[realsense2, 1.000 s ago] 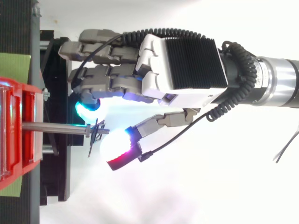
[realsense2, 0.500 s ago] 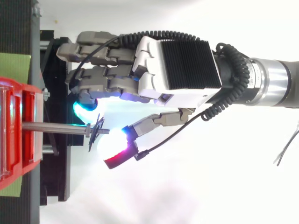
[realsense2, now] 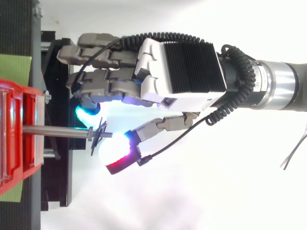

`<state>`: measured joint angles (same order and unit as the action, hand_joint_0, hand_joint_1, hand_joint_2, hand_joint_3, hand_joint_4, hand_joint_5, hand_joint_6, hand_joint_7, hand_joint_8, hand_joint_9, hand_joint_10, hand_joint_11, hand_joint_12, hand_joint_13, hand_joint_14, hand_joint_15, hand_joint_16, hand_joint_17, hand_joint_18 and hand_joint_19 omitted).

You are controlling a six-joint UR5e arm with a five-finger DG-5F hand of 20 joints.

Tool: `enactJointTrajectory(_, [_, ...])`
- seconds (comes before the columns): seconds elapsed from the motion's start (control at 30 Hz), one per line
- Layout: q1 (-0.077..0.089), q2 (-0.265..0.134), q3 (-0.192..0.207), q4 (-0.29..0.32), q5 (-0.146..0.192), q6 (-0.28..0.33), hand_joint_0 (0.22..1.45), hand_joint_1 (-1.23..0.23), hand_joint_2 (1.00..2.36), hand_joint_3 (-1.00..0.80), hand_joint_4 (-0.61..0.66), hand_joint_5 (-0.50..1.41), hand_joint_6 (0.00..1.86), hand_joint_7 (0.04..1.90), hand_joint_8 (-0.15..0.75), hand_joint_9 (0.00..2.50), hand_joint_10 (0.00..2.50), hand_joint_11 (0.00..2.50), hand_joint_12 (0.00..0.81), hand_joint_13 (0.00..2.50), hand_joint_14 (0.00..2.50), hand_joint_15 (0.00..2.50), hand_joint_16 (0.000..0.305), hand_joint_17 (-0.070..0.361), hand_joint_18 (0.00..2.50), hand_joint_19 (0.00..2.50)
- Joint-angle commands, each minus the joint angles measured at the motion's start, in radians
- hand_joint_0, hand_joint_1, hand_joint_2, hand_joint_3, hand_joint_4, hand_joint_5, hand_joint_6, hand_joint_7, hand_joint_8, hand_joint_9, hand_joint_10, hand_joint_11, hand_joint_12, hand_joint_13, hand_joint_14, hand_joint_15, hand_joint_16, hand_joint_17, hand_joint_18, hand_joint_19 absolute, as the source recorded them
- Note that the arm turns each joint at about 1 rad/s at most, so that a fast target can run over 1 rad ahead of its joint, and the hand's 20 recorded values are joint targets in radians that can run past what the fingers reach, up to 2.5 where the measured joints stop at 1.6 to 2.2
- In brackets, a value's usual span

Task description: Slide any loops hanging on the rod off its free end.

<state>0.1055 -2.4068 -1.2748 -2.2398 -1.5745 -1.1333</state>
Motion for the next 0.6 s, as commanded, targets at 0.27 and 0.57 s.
enactJointTrajectory(0.27, [-0.003,0.0,0.0,-0.003,-0.01,0.001,0.55,-0.59,1.02,-0.18,0.21,-0.19,0.84,1.1,0.348,0.67,0.01,0.19,0.355,0.51,0.0,0.0,0.046,0.103,0.38,0.01])
enactJointTrajectory(0.57, [-0.003,0.002,0.0,-0.003,-0.012,0.003,0.55,-0.61,1.03,-0.13,0.15,-0.19,0.88,1.11,0.349,0.68,0.01,0.2,0.356,0.51,0.0,0.0,0.046,0.103,0.38,0.01])
